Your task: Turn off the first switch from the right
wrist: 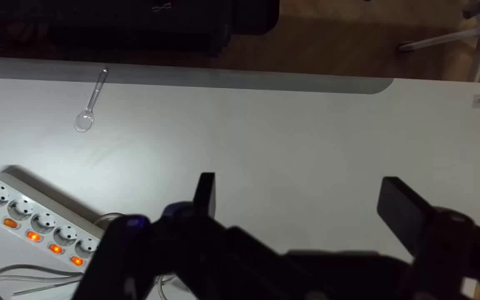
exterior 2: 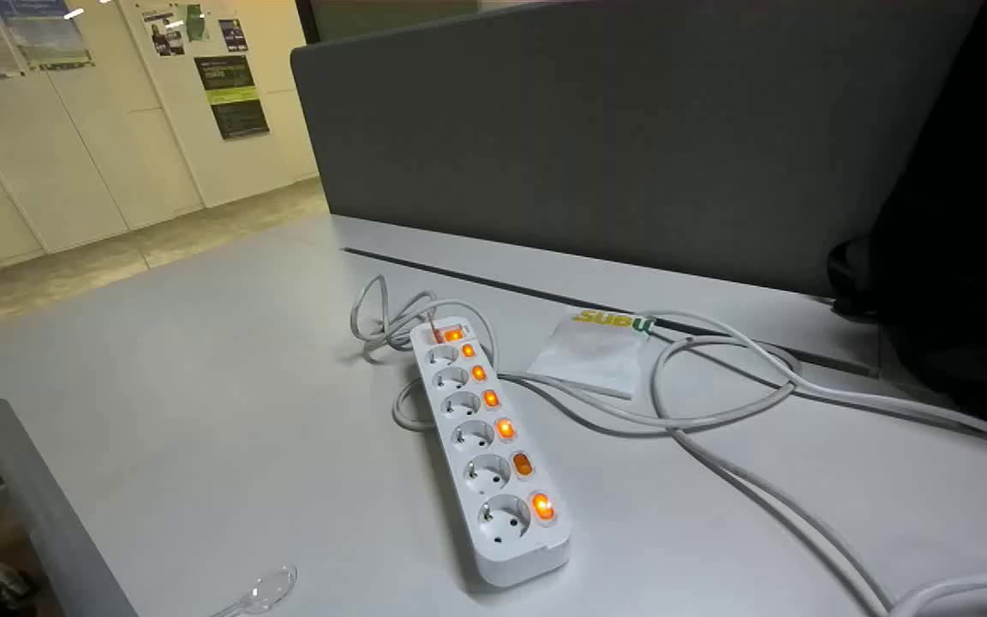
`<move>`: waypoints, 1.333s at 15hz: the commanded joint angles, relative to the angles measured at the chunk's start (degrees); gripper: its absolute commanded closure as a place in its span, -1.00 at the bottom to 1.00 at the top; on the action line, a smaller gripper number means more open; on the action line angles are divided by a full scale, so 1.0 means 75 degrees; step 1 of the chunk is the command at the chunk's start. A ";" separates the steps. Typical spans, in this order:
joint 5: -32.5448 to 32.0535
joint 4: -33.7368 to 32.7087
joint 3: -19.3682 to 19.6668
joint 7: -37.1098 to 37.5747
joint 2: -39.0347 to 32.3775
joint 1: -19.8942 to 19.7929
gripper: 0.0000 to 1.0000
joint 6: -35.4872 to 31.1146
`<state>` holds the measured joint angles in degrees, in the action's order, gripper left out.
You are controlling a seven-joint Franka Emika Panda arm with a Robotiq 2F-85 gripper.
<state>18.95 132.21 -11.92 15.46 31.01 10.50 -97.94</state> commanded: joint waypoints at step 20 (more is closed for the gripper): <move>-0.1050 0.0763 -0.0085 0.0611 0.0272 -0.0846 -1.00 -0.2271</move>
<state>13.88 134.84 -12.66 16.39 31.35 6.88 -109.14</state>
